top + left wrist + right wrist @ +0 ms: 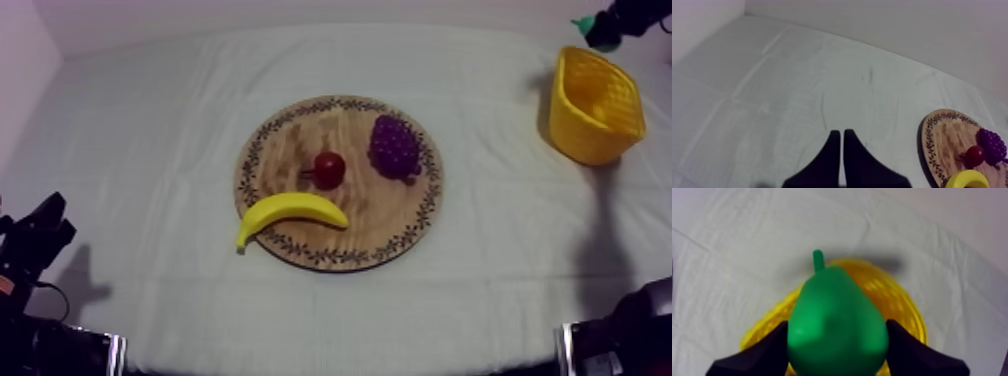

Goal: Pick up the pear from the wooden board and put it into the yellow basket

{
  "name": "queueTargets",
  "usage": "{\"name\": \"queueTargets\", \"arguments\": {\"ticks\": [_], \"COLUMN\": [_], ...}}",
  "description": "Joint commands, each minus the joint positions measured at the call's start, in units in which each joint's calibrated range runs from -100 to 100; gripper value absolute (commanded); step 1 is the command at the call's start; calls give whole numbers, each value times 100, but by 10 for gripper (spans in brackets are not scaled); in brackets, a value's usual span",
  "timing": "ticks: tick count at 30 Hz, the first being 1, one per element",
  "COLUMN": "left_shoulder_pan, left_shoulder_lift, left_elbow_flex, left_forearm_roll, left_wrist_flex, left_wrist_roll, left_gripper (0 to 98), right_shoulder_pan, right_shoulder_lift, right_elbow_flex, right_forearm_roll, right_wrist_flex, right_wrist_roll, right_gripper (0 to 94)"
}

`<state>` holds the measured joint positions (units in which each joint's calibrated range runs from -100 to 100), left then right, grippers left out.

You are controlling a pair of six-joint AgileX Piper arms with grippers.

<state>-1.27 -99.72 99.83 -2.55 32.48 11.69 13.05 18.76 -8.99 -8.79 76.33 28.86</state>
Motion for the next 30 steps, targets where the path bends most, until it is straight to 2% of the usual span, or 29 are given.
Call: {"name": "queueTargets", "arguments": {"ticks": [1, 7, 10, 14, 20, 30], "left_shoulder_pan": [0, 0, 0, 0, 0, 0], "left_shoulder_lift": [-2, -2, -2, -2, -2, -2], "left_elbow_flex": [-5, -5, -5, -5, -5, -5], "left_forearm_roll": [-1, -1, -1, -1, -1, -1], "left_wrist_flex": [1, 1, 1, 1, 1, 1], "left_wrist_roll": [1, 1, 1, 1, 1, 1], "left_gripper": [1, 1, 1, 1, 1, 1], "right_shoulder_pan": [47, 4, -21, -62, -294, -891], "right_shoulder_lift": [-47, -293, -519, -978, -2063, -4496], "right_elbow_flex": [345, 969, 1283, 1776, 2878, 5372], "right_forearm_roll": [51, 300, 315, 238, 95, -397], "right_wrist_flex": [-150, -562, -717, -838, -1384, -2548], "right_wrist_roll": [-33, -308, -339, -299, -376, -426], "right_gripper": [521, 720, 749, 737, 597, 295]}}
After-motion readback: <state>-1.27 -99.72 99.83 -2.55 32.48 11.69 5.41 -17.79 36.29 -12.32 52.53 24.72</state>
